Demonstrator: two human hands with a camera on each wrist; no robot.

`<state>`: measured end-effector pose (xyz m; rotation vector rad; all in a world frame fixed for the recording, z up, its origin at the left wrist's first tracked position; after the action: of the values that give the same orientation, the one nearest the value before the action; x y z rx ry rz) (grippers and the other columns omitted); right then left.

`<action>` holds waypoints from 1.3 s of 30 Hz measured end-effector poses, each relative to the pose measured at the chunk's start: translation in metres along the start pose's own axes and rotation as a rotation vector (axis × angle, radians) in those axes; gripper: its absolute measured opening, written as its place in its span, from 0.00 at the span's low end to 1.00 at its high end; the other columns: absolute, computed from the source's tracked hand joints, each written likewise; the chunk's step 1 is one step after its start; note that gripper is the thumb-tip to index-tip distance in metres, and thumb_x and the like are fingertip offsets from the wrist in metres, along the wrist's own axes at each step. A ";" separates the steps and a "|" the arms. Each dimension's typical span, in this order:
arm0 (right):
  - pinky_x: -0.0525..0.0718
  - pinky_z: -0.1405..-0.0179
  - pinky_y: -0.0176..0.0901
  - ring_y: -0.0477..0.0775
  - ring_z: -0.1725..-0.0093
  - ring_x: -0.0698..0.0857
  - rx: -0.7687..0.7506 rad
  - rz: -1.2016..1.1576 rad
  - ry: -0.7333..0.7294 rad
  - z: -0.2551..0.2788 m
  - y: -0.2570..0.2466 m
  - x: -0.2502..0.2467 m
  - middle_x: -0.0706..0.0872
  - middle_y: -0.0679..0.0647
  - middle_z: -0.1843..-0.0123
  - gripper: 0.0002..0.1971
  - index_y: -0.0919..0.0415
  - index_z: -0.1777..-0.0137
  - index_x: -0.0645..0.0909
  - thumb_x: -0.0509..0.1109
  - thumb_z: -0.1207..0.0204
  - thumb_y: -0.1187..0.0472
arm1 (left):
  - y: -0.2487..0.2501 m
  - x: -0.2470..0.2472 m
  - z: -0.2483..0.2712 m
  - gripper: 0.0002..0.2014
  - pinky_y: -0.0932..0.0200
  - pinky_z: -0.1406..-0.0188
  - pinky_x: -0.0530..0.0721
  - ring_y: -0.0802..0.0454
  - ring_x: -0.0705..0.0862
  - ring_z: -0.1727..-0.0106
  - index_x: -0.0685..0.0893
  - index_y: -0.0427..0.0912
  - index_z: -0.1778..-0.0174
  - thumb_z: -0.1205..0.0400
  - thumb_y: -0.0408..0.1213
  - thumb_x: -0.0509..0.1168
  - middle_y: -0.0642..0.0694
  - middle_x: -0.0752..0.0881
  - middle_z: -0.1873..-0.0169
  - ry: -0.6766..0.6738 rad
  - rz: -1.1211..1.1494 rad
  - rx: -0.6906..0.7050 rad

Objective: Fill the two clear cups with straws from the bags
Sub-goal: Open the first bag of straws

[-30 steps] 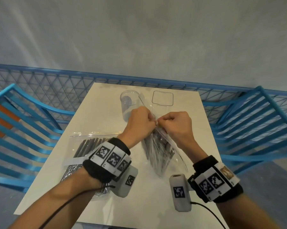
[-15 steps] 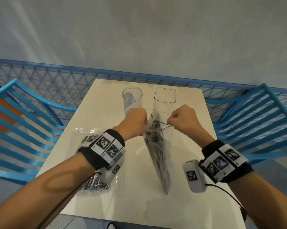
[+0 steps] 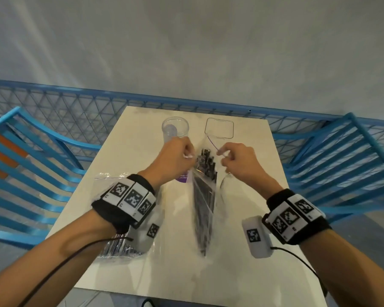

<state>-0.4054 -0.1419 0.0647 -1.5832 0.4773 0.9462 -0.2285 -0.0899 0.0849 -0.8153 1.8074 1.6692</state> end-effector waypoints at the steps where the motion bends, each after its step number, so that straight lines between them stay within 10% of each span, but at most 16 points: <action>1: 0.84 0.59 0.44 0.61 0.61 0.88 0.014 0.020 0.051 -0.001 0.008 -0.005 0.85 0.56 0.66 0.13 0.52 0.56 0.82 0.64 0.27 0.72 | -0.009 -0.008 0.000 0.09 0.62 0.67 0.72 0.51 0.79 0.60 0.77 0.45 0.55 0.25 0.27 0.64 0.47 0.78 0.55 0.070 -0.062 0.009; 5: 0.81 0.60 0.44 0.61 0.62 0.87 -0.006 0.058 0.071 0.002 0.016 -0.018 0.80 0.52 0.74 0.14 0.60 0.55 0.87 0.62 0.27 0.74 | -0.014 -0.018 0.012 0.17 0.64 0.72 0.64 0.49 0.75 0.63 0.79 0.54 0.46 0.23 0.27 0.61 0.47 0.71 0.38 0.026 -0.469 0.242; 8: 0.79 0.62 0.32 0.54 0.64 0.85 -0.094 -0.048 0.018 0.004 -0.005 -0.011 0.87 0.59 0.69 0.11 0.59 0.50 0.87 0.66 0.25 0.71 | -0.012 0.000 0.010 0.35 0.51 0.50 0.75 0.41 0.74 0.38 0.64 0.59 0.22 0.23 0.28 0.63 0.47 0.59 0.20 -0.103 -0.705 0.226; 11: 0.73 0.65 0.26 0.44 0.65 0.82 -0.113 -0.136 0.007 0.007 -0.015 -0.004 0.88 0.54 0.63 0.14 0.54 0.44 0.85 0.70 0.27 0.69 | -0.017 0.007 0.000 0.43 0.50 0.42 0.78 0.42 0.74 0.28 0.50 0.51 0.16 0.24 0.24 0.64 0.49 0.58 0.17 -0.167 -0.339 0.106; 13: 0.75 0.64 0.31 0.46 0.63 0.80 -0.073 -0.092 -0.044 0.009 -0.013 0.003 0.85 0.52 0.57 0.20 0.53 0.38 0.81 0.72 0.29 0.69 | -0.015 0.007 -0.001 0.39 0.68 0.46 0.79 0.49 0.81 0.36 0.59 0.47 0.17 0.24 0.27 0.68 0.48 0.72 0.24 -0.091 0.067 0.032; 16: 0.76 0.56 0.42 0.54 0.54 0.79 0.032 0.056 -0.106 0.008 -0.001 0.009 0.82 0.57 0.45 0.22 0.55 0.32 0.77 0.69 0.27 0.68 | -0.010 0.006 0.000 0.37 0.68 0.50 0.84 0.59 0.84 0.51 0.69 0.46 0.22 0.27 0.27 0.72 0.54 0.82 0.36 0.005 0.467 -0.075; 22: 0.77 0.52 0.48 0.62 0.45 0.83 0.107 0.142 0.056 0.001 0.021 -0.007 0.85 0.57 0.45 0.18 0.52 0.36 0.78 0.60 0.23 0.68 | -0.009 0.011 0.013 0.47 0.69 0.58 0.75 0.50 0.76 0.43 0.54 0.47 0.16 0.28 0.17 0.67 0.47 0.69 0.29 -0.048 -0.016 0.121; 26: 0.83 0.49 0.54 0.63 0.49 0.85 0.156 0.148 0.103 0.002 0.031 -0.011 0.87 0.58 0.46 0.14 0.53 0.38 0.78 0.64 0.22 0.64 | -0.032 0.019 0.025 0.53 0.64 0.80 0.59 0.51 0.67 0.72 0.44 0.54 0.16 0.30 0.13 0.62 0.44 0.66 0.28 -0.061 -0.354 0.149; 30: 0.86 0.53 0.51 0.53 0.54 0.84 0.096 -0.174 0.021 0.009 0.018 -0.004 0.85 0.53 0.52 0.16 0.52 0.38 0.79 0.69 0.24 0.65 | -0.031 0.024 0.021 0.61 0.53 0.68 0.86 0.42 0.83 0.53 0.31 0.60 0.19 0.30 0.16 0.69 0.49 0.53 0.17 -0.193 -0.003 0.085; 36: 0.85 0.60 0.43 0.55 0.41 0.81 0.134 -0.378 -0.364 0.017 0.000 0.000 0.77 0.53 0.35 0.32 0.48 0.23 0.63 0.63 0.25 0.71 | 0.002 0.007 0.021 0.56 0.70 0.63 0.82 0.52 0.83 0.44 0.39 0.65 0.19 0.27 0.19 0.68 0.62 0.52 0.17 -0.174 0.459 0.122; 39: 0.87 0.58 0.52 0.58 0.45 0.87 0.223 -0.477 -0.276 0.011 0.010 0.008 0.87 0.54 0.44 0.29 0.51 0.26 0.68 0.57 0.23 0.77 | -0.008 0.009 0.019 0.57 0.71 0.65 0.81 0.49 0.81 0.42 0.43 0.63 0.18 0.30 0.18 0.69 0.55 0.60 0.21 -0.198 0.453 0.092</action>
<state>-0.4120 -0.1326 0.0523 -1.2600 0.0036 0.6998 -0.2289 -0.0720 0.0717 -0.1945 2.0084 1.8423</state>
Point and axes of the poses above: each hand's wrist, its own z-axis away from the middle knuckle, its own x-axis out of the palm, y = z × x, the point moved 3 cm from there along -z, towards the middle knuckle
